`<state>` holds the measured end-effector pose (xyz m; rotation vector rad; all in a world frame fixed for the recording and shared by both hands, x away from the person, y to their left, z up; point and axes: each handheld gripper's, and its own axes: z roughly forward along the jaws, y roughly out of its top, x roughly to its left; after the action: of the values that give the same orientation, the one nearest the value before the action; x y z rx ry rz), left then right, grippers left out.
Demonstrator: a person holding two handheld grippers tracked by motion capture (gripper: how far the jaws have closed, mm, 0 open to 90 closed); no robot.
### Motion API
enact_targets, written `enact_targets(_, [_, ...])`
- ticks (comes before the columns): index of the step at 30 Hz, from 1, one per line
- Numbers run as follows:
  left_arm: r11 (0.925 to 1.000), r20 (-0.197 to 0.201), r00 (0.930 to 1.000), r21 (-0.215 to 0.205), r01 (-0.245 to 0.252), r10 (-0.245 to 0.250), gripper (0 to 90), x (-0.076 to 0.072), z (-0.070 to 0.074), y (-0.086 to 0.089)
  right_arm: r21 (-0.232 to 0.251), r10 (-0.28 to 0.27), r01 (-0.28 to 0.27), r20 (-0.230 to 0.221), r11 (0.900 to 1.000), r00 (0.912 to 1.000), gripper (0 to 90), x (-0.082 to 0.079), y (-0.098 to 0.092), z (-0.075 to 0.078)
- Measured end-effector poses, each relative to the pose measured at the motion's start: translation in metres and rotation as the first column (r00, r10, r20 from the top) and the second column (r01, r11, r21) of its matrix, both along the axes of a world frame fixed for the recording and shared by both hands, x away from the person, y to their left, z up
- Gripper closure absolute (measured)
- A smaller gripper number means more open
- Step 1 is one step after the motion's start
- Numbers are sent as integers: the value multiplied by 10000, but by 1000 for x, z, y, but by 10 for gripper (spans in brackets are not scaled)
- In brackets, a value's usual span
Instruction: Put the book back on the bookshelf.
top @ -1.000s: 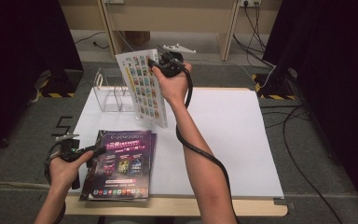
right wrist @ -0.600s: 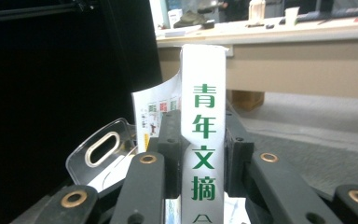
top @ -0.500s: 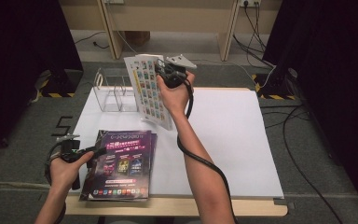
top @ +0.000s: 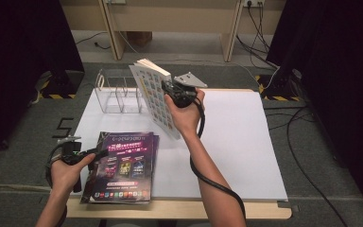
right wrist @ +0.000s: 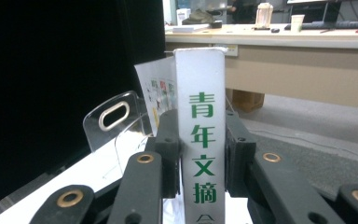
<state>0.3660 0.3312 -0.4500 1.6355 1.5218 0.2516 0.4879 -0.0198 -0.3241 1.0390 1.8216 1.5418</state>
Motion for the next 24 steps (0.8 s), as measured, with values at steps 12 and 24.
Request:
enact_targets(12, [9999, -1, 9999, 15, 110, -110, 421, 1, 0, -5, -478, -145, 115, -638, 9988, 9979, 696, -8, -24, -7])
enact_targets(24, [10000, -17, 10000, -7, 94, -94, 421, 1, -1, -4, -1077, -108, 21, -805, 9942, 9967, 683, -2, -29, -6])
